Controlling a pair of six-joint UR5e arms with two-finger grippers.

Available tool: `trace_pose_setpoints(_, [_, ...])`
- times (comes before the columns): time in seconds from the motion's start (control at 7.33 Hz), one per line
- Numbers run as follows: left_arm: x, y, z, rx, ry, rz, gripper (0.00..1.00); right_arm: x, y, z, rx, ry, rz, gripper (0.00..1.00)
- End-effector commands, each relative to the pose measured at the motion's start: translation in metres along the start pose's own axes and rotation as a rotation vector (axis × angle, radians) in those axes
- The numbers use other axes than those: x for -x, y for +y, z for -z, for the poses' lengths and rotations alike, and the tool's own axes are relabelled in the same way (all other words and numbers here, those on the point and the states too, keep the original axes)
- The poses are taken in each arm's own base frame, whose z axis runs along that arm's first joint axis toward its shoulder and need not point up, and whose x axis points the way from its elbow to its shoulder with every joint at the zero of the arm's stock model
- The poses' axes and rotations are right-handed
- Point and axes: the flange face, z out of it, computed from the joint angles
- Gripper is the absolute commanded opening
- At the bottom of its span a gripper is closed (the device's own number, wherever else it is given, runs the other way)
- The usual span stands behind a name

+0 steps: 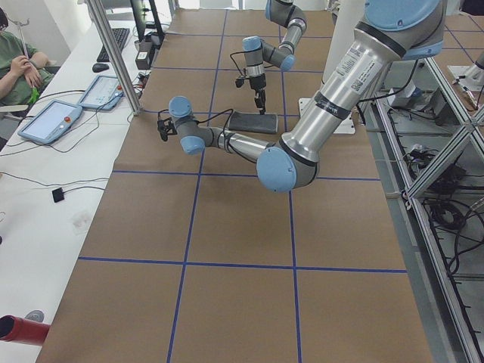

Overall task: Fold towel twice with both arms
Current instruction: 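Drag the strip's end with the right gripper, turning it toward the robot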

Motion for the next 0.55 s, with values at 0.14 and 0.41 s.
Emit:
trace_pose_setpoints(0.14, [-0.002, 0.000, 0.001, -0.002, 0.004, -0.003, 1.00, -0.002, -0.004, 0.000, -0.029, -0.002, -0.025, 1.00])
trace_pose_setpoints(0.41, [-0.002, 0.000, 0.001, -0.002, 0.004, -0.003, 1.00, -0.003, -0.022, 0.004, -0.146, -0.016, -0.020, 1.00])
